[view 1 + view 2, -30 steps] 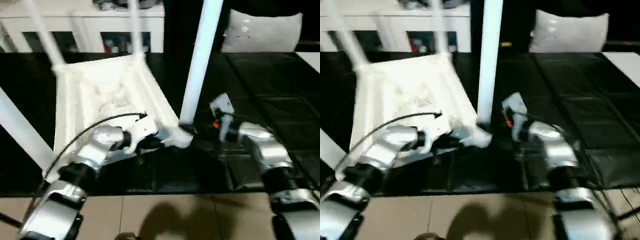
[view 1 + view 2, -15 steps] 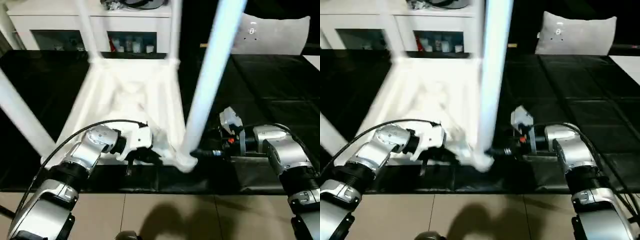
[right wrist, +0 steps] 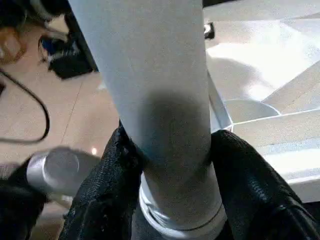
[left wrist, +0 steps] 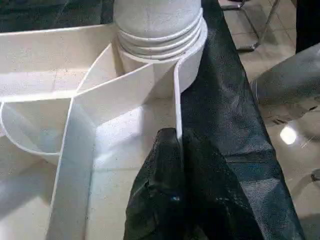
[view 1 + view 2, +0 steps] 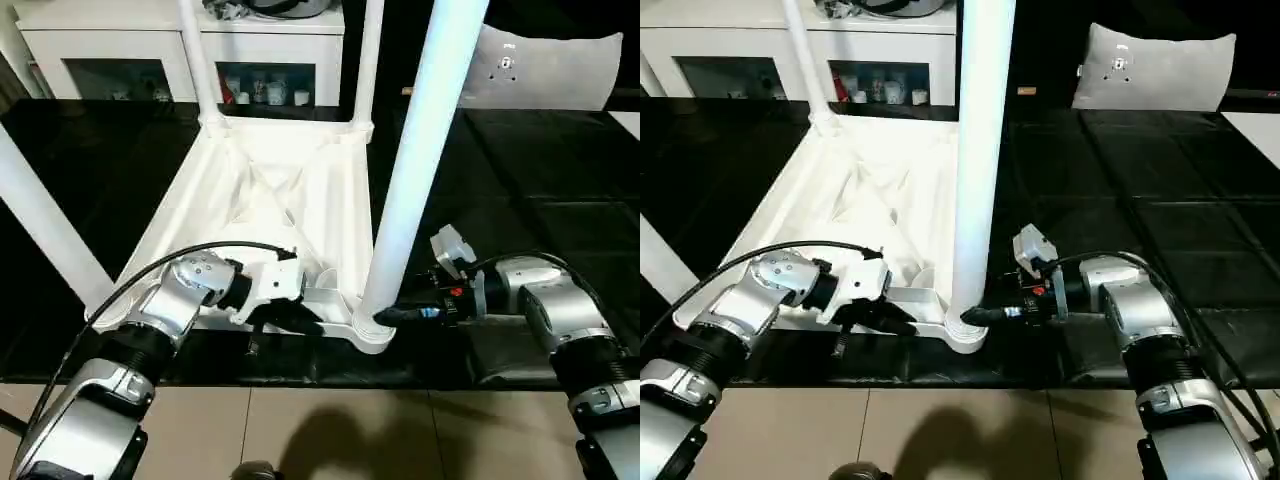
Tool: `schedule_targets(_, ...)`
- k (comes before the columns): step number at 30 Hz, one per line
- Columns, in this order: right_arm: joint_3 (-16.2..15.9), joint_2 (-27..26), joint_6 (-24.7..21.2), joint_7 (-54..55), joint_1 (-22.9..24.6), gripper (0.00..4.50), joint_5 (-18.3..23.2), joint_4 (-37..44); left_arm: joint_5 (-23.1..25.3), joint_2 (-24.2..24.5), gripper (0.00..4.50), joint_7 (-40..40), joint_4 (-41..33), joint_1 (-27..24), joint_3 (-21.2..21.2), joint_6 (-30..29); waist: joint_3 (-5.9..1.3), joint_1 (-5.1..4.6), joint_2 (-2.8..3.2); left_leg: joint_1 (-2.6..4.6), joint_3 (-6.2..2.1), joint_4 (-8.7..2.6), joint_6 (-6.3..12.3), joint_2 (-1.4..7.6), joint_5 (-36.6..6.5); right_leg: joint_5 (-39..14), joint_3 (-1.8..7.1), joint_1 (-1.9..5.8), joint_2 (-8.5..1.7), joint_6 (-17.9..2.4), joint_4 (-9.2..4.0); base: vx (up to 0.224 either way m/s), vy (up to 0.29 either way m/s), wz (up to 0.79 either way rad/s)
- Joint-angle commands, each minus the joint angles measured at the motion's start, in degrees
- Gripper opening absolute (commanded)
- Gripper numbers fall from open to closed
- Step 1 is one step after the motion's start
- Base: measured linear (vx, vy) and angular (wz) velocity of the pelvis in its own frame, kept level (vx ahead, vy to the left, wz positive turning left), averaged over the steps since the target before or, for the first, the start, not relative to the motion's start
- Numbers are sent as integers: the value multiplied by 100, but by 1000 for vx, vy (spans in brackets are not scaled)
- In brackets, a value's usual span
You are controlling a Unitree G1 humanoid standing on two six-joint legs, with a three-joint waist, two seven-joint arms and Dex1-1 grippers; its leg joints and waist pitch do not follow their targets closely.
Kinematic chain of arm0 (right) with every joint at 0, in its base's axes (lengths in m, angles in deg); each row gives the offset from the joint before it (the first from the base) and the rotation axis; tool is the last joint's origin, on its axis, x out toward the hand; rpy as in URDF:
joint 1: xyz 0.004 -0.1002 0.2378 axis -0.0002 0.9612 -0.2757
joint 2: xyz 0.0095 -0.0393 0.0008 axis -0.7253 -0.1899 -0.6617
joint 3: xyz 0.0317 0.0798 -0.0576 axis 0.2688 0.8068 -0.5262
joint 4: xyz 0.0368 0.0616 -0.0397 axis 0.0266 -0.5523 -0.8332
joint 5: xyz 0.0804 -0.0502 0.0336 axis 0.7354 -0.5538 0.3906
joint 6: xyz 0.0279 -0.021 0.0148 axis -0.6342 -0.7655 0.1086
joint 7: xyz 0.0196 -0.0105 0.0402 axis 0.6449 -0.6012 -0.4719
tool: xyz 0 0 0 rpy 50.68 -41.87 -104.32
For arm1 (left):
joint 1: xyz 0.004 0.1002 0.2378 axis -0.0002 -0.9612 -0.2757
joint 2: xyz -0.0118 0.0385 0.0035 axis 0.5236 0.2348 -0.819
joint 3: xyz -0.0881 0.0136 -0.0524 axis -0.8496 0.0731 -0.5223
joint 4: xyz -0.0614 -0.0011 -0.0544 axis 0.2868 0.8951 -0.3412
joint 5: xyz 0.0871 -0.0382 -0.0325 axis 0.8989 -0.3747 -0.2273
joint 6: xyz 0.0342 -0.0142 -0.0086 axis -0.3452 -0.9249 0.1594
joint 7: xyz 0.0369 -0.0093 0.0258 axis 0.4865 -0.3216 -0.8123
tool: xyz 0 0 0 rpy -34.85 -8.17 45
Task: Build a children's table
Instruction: Rotate leg to tighten
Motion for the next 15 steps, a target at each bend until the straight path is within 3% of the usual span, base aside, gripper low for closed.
schedule_targets(1, 161, -165, -163, 242, -63, 192, 286, 271, -136, -171, 0, -153, -339, 121, -65, -171, -428, -41, -93, 25, -214, -378, 569, 475, -6, -1609, 506, 373, -719, -66, -417, 0, 0, 0)
schedule_targets(3, 305, -515, -282, 1389, -62, 191, 53, 319, -102, -371, 0, -725, -462, 173, -206, -808, -408, -59, -99, 24, -205, -386, 477, 442, -70, -1831, 490, 369, -713, 3, -459, 0, 0, 0)
schedule_targets(4, 305, -515, -282, 1389, -62, 191, 53, 319, -102, -371, 0, -725, -462, 173, -206, -808, -397, -93, -68, 27, -215, -401, 396, 442, -105, -1928, 483, 363, -711, 14, -492, 0, 0, 0)
schedule_targets(5, 422, -788, -447, 2345, -174, 191, -162, 159, -27, -523, 0, -1164, -518, 203, -273, -1189, -406, -164, -86, 25, -224, -412, 285, 434, -145, -1977, 478, 390, -714, 28, -478, 0, 0, 0)
schedule_targets(7, 479, -922, -519, 2753, -229, 191, -233, 75, 27, -607, 0, -1375, -525, 217, -285, -1344, -401, -280, -84, 11, -238, -420, 236, 399, -173, -2070, 456, 412, -719, 84, -521, 0, 0, 0)
schedule_targets(8, 554, -1107, -562, 3251, -296, 191, -314, -1, 87, -749, 0, -1625, -508, 250, -290, -1505, -399, -363, -109, -15, -235, -414, 243, 383, -138, -2020, 460, 421, -707, 82, -512, 0, 0, 0)
schedule_targets(9, 593, -1206, -628, 3502, -333, 191, -344, -36, 107, -832, 0, -1751, -496, 268, -296, -1588, -400, -373, -99, -4, -238, -413, 259, 375, -144, -2038, 457, 416, -713, 89, -531, 0, 0, 0)
schedule_targets(11, 679, -1599, -855, 4551, -472, 191, -570, -129, 186, -1231, 0, -2421, -389, 362, -375, -1859, -410, -508, -70, -16, -243, -396, 293, 375, -16, -1763, 461, 407, -686, -25, -511, 0, 0, 0)
schedule_targets(15, 995, -1989, -666, 5450, -634, 191, -496, -409, 266, -1646, 0, -3096, -230, 468, -445, -1919, -452, -565, -79, -51, -226, -369, 490, 337, 219, -1231, 490, 446, -689, -181, -432, 0, 0, 0)
